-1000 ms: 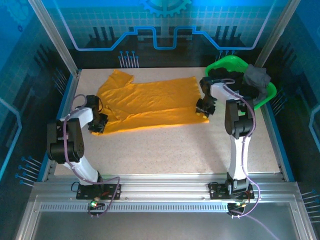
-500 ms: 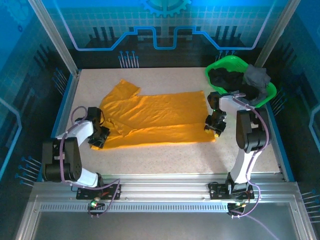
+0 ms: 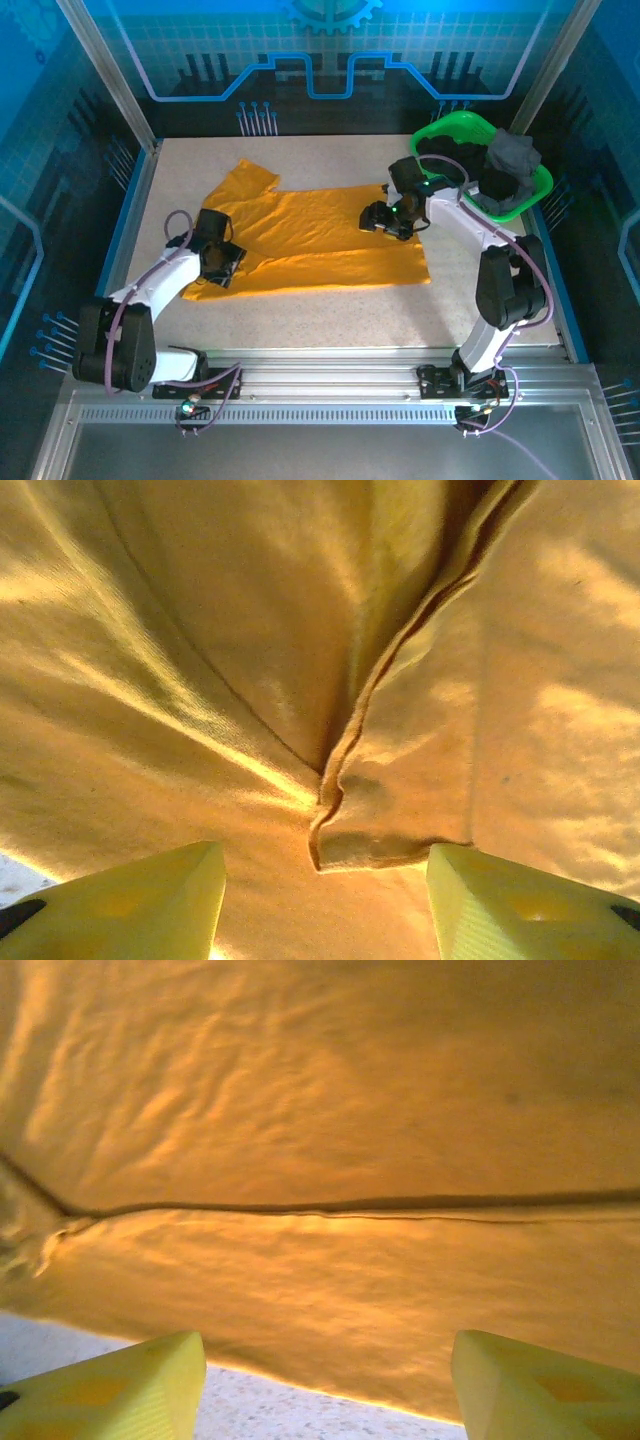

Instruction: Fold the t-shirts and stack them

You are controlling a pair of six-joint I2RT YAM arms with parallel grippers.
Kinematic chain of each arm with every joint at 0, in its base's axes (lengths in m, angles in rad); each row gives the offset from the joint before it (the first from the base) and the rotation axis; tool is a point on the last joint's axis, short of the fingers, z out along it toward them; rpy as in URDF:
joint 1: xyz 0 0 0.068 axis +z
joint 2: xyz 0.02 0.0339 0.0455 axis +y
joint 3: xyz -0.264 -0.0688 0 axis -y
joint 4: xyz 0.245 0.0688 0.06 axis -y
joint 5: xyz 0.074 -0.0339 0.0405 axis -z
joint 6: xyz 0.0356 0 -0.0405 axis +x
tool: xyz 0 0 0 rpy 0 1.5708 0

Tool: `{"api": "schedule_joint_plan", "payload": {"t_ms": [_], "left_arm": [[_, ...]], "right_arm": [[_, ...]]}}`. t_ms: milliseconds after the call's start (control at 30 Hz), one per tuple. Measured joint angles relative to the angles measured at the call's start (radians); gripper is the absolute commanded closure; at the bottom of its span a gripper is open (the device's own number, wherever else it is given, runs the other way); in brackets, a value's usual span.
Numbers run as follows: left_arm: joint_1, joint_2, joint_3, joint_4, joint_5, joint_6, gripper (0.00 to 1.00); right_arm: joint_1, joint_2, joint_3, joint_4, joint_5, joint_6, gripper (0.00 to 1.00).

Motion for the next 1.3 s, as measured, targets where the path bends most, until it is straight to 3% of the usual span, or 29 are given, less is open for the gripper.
{"api": "schedule_joint_plan", "payload": {"t_ms": [267, 567, 733, 900, 1300], "left_arm": [[-0.008, 0.098, -0.009, 0.119, 0.024, 0.004, 0.49], [-0.050, 0.105, -0.009, 0.127, 0.030, -0.010, 0.60], [-0.050, 0.120, -0.009, 0.136, 0.030, -0.019, 0.74], [-0.050, 0.142, 0.007, 0.142, 0.037, -0.023, 1.00], [-0.058, 0.174, 0.117, 0.116, 0.037, -0.013, 1.00]], "right_arm": [[0.003, 0.000, 0.000, 0.019, -0.069, -0.011, 0.33], [-0.008, 0.000, -0.001, 0.019, -0.075, -0.005, 0.33], [-0.013, 0.005, -0.001, 0.019, -0.075, -0.002, 0.34], [-0.024, 0.021, -0.001, 0.019, -0.074, 0.002, 0.35], [-0.045, 0.032, -0.001, 0.018, -0.070, 0.012, 0.37]]}}
